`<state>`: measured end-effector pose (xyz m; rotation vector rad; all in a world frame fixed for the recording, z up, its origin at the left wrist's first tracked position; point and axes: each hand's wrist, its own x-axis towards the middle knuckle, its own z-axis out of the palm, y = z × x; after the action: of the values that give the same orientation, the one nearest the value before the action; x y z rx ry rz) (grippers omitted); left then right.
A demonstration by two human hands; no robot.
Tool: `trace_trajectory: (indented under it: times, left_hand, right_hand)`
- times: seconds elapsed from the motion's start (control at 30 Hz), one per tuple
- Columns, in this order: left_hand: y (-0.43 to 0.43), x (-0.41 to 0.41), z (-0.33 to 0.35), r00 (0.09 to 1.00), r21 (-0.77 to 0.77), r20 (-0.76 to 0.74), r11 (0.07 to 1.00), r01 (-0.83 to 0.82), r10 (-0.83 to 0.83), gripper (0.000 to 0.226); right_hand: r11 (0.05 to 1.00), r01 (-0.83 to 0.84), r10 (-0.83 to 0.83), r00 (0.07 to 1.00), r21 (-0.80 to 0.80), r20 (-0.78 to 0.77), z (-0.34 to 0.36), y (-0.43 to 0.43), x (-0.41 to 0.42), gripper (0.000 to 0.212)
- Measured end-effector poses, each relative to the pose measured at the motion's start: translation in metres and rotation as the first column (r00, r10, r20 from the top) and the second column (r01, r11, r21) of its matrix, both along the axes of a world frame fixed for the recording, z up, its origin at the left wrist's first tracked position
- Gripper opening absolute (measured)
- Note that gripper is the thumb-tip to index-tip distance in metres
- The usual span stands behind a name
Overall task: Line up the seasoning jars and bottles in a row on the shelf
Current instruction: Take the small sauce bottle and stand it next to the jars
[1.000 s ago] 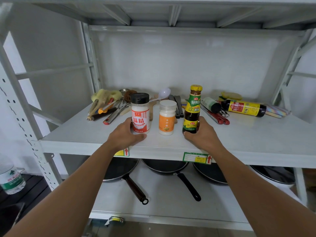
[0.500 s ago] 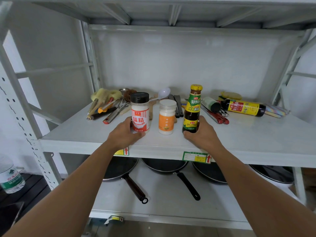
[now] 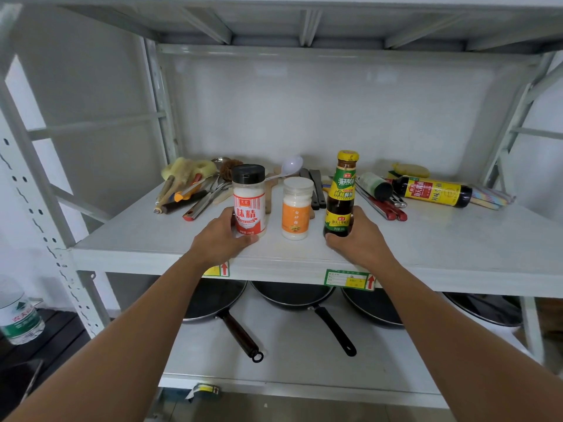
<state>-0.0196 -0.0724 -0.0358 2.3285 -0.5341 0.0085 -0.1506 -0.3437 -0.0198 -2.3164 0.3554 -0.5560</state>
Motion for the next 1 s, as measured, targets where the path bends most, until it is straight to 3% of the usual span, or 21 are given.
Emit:
trace_trajectory:
  times: [1.0]
  left_hand:
    - [-0.0007, 0.0076, -0.0045, 1.0, 0.02, -0.001, 1.0, -0.003, 0.003, 0.081]
  right_hand:
    - [1.0, 0.003, -0.004, 1.0, -0.008, -0.006, -0.0006, 0.0005, 0.0009, 0.066]
